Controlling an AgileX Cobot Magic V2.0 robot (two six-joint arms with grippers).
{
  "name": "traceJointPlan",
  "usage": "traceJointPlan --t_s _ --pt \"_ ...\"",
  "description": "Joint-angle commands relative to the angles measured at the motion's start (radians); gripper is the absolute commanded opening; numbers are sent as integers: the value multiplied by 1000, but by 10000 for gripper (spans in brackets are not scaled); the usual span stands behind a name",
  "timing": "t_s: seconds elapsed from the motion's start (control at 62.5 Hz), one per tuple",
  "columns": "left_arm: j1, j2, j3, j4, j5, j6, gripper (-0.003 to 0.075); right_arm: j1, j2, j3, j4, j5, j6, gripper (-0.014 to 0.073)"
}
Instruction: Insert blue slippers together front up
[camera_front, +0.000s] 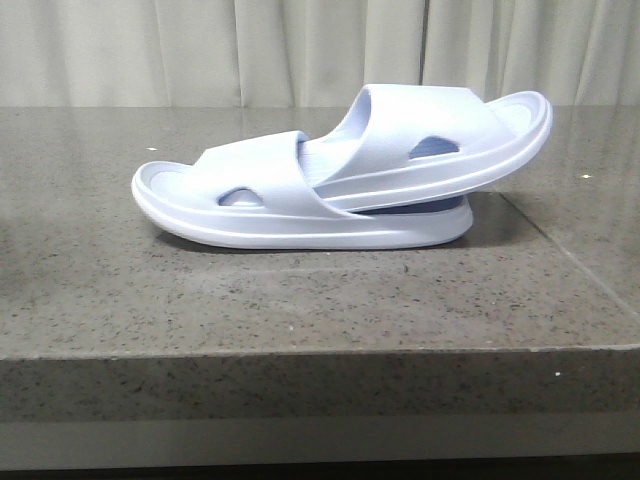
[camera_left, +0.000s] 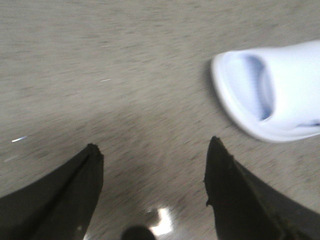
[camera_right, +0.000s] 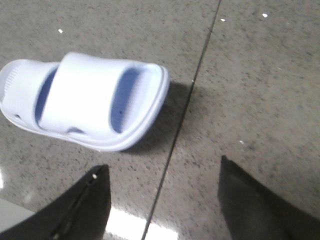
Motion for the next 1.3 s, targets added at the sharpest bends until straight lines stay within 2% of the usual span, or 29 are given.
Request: traceJointPlan --t_s 0.0,0.064,0.16,0.32,0.512,0.736,0.8,0.944,1.136,1.2,1.248,1.28 --pt "4 -103 -56 231 33 -156 442 41 -85 -39 -185 4 153 488" --pt "4 -170 -56 349 57 -221 442 62 -131 -38 -288 39 232 488" --pt "4 -244 -53 432 72 -253 442 67 -179 -38 -348 81 286 488" --pt "4 -353 -34 442 74 -253 441 67 -274 -12 -345 123 287 488" --pt "4 -447 34 442 64 -253 441 67 -383 91 -348 92 286 488" --pt "4 -479 94 441 21 -253 438 67 -420 142 -348 53 286 488" --pt "4 -479 108 437 8 -253 407 67 -420 145 -348 54 286 479" --pt "4 -479 112 416 1 -253 267 67 -420 147 -348 54 286 342" --pt "4 -479 112 415 -13 -253 50 67 -420 147 -348 54 286 50" --pt "4 -479 112 414 -15 -253 -11 67 -420 147 -348 57 286 -18" --pt "4 -479 114 410 -21 -253 -20 67 -420 147 -348 59 286 -69" --pt "4 -479 114 410 -26 -253 -20 67 -420 147 -348 59 286 -65"
